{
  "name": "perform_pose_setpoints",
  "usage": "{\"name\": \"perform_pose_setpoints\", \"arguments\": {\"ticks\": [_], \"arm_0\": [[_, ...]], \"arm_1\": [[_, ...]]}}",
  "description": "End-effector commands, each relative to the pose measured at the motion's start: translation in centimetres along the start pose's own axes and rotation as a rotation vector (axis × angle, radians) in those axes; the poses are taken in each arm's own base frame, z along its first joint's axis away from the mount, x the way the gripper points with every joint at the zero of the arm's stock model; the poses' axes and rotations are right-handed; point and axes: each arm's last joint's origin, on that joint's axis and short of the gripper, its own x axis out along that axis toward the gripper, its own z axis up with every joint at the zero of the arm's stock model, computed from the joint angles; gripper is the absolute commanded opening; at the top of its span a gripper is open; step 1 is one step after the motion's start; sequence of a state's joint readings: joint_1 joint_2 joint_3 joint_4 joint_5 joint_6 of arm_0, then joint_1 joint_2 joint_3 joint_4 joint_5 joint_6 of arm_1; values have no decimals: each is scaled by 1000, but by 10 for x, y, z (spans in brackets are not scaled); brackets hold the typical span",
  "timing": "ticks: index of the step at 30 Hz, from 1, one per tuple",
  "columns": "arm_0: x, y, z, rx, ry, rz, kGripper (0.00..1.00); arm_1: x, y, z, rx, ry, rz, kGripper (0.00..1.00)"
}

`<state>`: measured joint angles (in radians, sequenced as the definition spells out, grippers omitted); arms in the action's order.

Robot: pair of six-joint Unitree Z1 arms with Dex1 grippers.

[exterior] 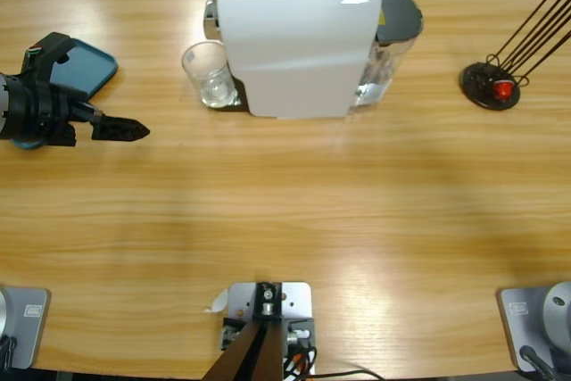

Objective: Pour coffee

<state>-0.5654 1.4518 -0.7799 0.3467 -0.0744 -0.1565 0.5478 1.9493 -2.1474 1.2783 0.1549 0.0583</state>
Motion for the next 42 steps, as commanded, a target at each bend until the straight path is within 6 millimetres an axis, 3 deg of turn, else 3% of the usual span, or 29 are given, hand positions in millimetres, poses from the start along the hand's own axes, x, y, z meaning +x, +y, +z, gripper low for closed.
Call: {"name": "perform_pose_setpoints", "arguments": {"ticks": [1,4,9,11,17,22,28,34,38,42], "arm_0": [[-5,-3,-9,32,-7,1,991],[-12,-4,-9,35,-34,-2,991],[-26,-7,-8,74,-87,-25,991],[-30,-7,-8,120,-102,-38,991],[-43,-11,-14,180,-126,-110,991],[-49,-10,-21,186,-145,-110,991],[-44,-10,-21,245,-126,-106,1000],[-48,-11,-21,305,-164,-103,1000],[-44,-13,-9,319,-216,-97,1000],[-52,-18,14,327,-292,-103,1000]], "arm_1": [[-117,28,-35,-93,-247,25,1000],[-123,31,-59,-103,-222,33,1000],[-110,26,-101,-100,-186,35,1000],[-95,22,-115,-99,-181,31,1000],[-27,10,-153,-129,-176,27,1000],[-9,4,-173,-131,-224,-1,1000],[-20,1,-195,-131,-242,-30,1000],[-27,1,-204,-156,-242,-34,1000],[-23,1,-208,-158,-221,-32,1000],[-16,0,-214,-159,-191,-33,1000]]}}
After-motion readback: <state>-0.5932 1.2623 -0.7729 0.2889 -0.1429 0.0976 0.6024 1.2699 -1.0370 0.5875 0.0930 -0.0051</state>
